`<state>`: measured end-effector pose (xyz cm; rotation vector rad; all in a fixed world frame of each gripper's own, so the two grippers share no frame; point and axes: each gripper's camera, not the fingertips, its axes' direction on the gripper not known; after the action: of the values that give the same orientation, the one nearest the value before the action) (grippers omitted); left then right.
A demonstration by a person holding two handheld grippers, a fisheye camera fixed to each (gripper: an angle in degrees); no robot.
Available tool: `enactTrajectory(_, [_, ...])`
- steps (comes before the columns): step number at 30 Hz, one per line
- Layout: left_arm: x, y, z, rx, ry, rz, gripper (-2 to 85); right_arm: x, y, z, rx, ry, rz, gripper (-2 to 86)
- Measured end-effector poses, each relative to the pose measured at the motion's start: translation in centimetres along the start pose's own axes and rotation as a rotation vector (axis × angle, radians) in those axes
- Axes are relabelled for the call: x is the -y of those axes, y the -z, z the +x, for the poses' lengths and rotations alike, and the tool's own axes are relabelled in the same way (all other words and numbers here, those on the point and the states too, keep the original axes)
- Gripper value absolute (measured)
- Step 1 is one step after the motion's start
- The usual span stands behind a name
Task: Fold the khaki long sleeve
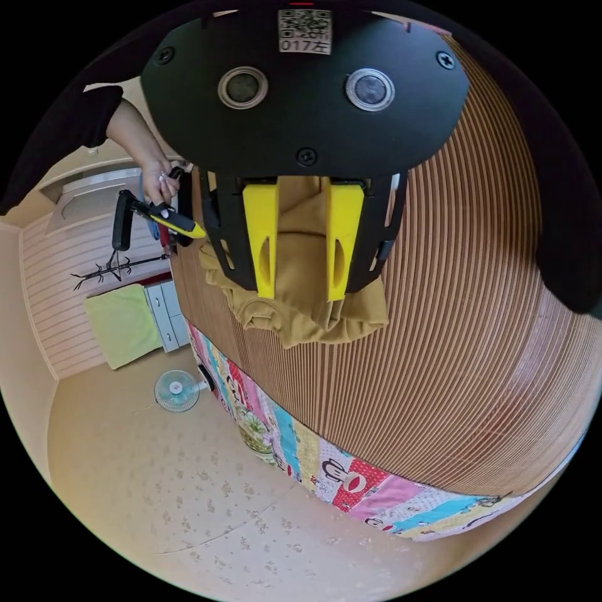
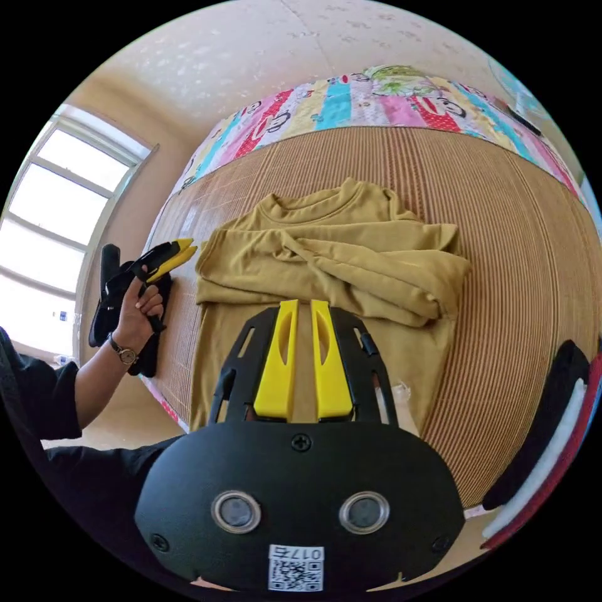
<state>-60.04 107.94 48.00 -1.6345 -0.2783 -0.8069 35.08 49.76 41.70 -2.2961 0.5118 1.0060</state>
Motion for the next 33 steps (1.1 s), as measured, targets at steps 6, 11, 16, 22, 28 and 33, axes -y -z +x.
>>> enactTrajectory(6, [2.2, -3.9, 0.6, -0.026, -0.040, -0.085, 10.8, 5.8, 1.1, -0.4, 0.175, 0.084, 0.055, 9.7])
enactTrajectory(11, [0.7, -3.9, 1.4, -0.010, -0.045, -0.079, 10.3, 10.4, -8.7, -6.4, -0.014, 0.304, -0.321, 8.5])
enactTrajectory(16, [-1.6, -2.1, 0.5, -0.089, 0.016, -0.039, 10.2, 11.5, -1.3, -8.6, -0.042, 0.308, -0.105, 4.2])
enactTrajectory(22, [-4.4, -0.5, -1.0, -0.261, 0.108, 0.028, 11.2, 3.4, 6.7, -11.6, 0.044, 0.582, 0.039, 3.4])
enactTrajectory(28, [-4.7, -1.8, -1.7, -0.204, 0.182, -0.021, 11.5, -6.0, -4.5, -3.8, -0.134, 0.315, -0.436, 2.9])
enactTrajectory(33, [-2.4, -4.2, 0.2, -0.171, 0.093, -0.080, 11.9, -7.7, -2.4, 0.7, 0.070, 0.052, -0.340, 2.0])
